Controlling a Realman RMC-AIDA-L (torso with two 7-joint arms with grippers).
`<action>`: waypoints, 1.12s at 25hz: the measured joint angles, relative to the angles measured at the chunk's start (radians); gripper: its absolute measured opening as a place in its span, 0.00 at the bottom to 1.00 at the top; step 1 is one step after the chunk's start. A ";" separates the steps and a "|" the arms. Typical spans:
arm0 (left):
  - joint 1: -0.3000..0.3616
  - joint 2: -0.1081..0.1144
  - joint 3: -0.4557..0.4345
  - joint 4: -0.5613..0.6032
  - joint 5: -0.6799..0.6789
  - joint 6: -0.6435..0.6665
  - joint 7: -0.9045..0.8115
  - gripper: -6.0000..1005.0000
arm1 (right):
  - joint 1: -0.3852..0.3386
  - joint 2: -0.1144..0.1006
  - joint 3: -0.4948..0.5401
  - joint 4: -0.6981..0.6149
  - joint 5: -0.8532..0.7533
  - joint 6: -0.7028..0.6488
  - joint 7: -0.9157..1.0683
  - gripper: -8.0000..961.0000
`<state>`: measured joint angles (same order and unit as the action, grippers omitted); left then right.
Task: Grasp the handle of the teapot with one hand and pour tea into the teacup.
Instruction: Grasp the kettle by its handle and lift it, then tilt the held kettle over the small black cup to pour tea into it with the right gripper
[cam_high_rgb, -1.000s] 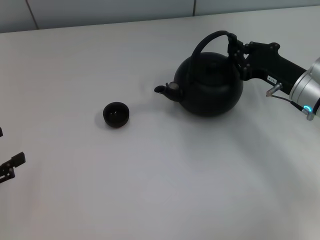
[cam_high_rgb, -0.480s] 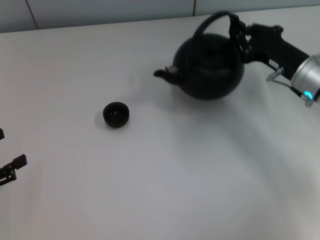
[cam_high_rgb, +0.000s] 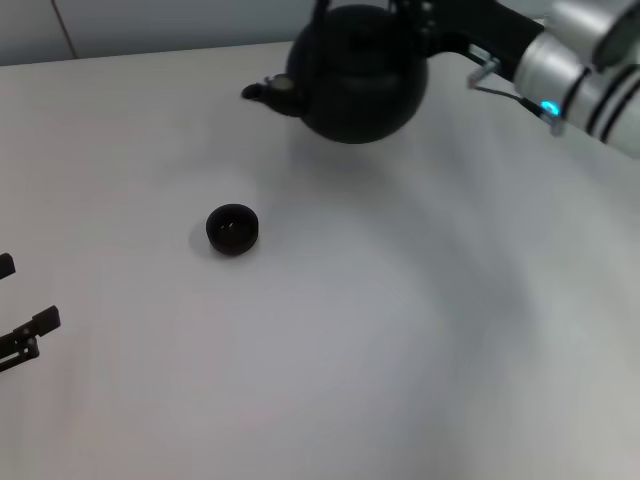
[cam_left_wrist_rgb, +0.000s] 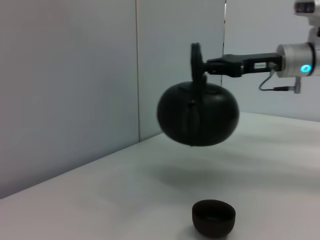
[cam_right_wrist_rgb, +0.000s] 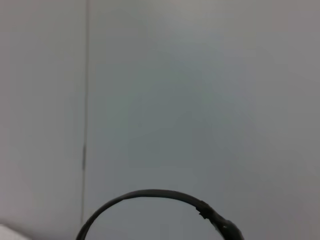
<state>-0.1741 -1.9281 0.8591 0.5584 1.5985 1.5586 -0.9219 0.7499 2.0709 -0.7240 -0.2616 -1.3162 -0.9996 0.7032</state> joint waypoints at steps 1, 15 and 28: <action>0.000 0.000 0.000 0.000 0.000 0.000 0.000 0.82 | 0.000 0.000 0.000 0.000 0.000 0.000 0.000 0.09; 0.001 -0.004 0.002 0.000 0.001 0.000 0.002 0.82 | 0.008 0.001 -0.170 -0.075 -0.012 0.011 -0.036 0.09; 0.007 -0.010 0.000 0.000 0.001 -0.002 0.000 0.82 | 0.000 -0.003 -0.213 -0.087 -0.015 -0.028 -0.136 0.09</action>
<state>-0.1670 -1.9376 0.8589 0.5584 1.5997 1.5569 -0.9216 0.7494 2.0678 -0.9370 -0.3486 -1.3311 -1.0274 0.5672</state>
